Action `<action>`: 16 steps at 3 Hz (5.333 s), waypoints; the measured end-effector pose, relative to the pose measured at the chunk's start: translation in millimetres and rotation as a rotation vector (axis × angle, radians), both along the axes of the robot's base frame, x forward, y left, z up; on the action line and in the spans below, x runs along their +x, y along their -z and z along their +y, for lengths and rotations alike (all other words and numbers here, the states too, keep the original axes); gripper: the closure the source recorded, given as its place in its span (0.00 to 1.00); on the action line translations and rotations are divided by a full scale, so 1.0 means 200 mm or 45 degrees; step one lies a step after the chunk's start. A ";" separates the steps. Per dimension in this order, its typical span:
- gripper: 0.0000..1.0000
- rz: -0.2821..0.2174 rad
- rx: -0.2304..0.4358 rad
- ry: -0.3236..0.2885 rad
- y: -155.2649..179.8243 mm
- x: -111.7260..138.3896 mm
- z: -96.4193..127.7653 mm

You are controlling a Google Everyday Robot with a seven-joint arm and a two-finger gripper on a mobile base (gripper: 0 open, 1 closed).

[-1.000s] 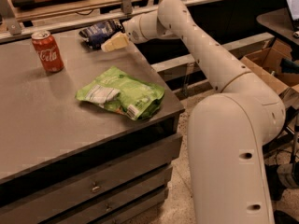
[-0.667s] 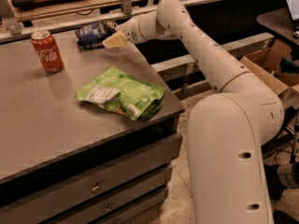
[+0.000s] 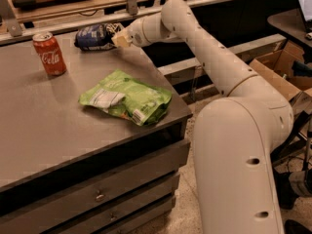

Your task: Move blue chip bag near green rice chip bag

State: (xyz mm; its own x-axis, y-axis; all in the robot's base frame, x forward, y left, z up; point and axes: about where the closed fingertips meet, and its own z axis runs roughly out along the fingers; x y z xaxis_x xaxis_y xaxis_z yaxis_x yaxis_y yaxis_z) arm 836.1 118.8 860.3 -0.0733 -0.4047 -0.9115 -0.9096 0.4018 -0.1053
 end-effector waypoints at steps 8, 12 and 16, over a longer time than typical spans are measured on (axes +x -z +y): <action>1.00 -0.050 0.257 -0.458 -0.63 -0.88 -0.12; 0.62 0.031 0.163 -0.430 -0.59 -1.19 -0.13; 0.00 0.033 0.163 -0.448 -0.59 -1.20 -0.09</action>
Offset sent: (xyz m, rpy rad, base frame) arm -0.0250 0.0378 0.0487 0.0580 -0.0157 0.2361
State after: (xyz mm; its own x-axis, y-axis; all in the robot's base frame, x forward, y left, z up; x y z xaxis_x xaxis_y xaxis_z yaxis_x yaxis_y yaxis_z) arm 595.6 100.3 978.0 0.0262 -0.2922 -0.9560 -0.9962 0.0724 -0.0494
